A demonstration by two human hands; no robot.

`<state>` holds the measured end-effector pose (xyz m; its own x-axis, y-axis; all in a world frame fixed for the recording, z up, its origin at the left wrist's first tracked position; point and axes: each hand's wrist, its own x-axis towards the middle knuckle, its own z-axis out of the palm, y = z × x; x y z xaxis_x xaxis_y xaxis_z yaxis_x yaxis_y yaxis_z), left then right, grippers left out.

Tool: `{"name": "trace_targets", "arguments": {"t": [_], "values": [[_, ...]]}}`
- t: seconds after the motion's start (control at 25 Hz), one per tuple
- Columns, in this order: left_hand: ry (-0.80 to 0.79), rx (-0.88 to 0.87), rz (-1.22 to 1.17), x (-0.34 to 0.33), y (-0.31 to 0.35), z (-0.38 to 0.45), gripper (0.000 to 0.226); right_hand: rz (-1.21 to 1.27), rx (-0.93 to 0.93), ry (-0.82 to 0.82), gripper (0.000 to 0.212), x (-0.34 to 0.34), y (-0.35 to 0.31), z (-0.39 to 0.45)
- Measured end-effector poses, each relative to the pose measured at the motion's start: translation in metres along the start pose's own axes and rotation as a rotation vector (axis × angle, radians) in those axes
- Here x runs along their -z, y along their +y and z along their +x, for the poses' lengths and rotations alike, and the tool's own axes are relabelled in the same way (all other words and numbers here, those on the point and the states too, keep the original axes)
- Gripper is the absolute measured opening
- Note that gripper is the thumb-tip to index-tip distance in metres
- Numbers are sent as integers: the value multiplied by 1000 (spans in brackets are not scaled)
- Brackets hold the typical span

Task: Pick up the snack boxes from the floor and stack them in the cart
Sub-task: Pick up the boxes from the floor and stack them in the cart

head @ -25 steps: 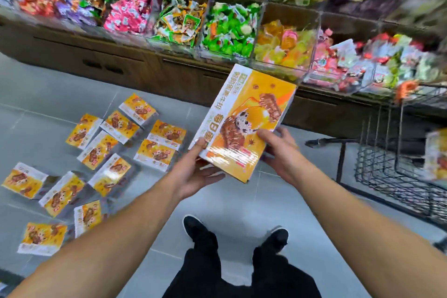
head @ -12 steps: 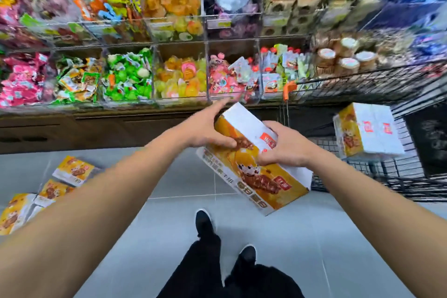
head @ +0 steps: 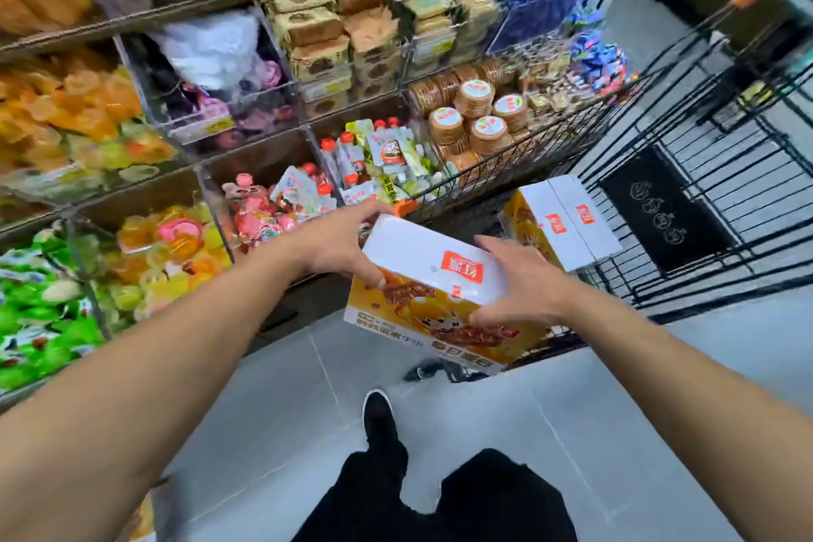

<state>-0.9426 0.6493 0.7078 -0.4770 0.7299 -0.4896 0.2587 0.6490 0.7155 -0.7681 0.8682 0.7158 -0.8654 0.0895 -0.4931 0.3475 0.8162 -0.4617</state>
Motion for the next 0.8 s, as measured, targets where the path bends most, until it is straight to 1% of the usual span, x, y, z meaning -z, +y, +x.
{"name": "trace_targets", "arguments": {"t": [0.08, 0.16, 0.28, 0.32, 0.36, 0.44, 0.48, 0.52, 0.6, 0.64, 0.68, 0.72, 0.8], "values": [[-22, -9, 29, 15, 7, 37, 93, 3, -118, 32, 93, 14, 32, 0], [-56, -22, 39, 19, 14, 72, 101, 102, -227, 75, 85, 18, 59, -5], [-77, -7, 0, 5, 26, 127, 103, 240, -325, 180, 85, 21, 92, -5], [-58, 6, -24, -5, 29, 146, 100, 275, -346, 219, 85, 23, 103, -2], [-31, 27, -41, -17, 31, 166, 91, 314, -373, 273, 81, 24, 116, 1], [34, 64, -23, -45, 37, 204, 65, 368, -422, 335, 73, 25, 145, 9], [50, 97, -45, -61, 41, 218, 57, 384, -456, 348, 74, 22, 158, 14], [45, 148, -126, -77, 46, 235, 50, 395, -499, 354, 79, 17, 175, 22], [27, 278, -309, -104, 53, 259, 39, 418, -521, 339, 90, 9, 197, 39], [47, 325, -373, -115, 56, 272, 35, 418, -525, 319, 94, 3, 211, 50], [86, 343, -400, -127, 53, 291, 34, 395, -539, 263, 96, -3, 227, 63], [123, 347, -386, -136, 49, 304, 35, 330, -545, 191, 98, -10, 236, 72], [170, 318, -264, -146, 42, 331, 42, 145, -534, 112, 98, -19, 254, 89]]}}
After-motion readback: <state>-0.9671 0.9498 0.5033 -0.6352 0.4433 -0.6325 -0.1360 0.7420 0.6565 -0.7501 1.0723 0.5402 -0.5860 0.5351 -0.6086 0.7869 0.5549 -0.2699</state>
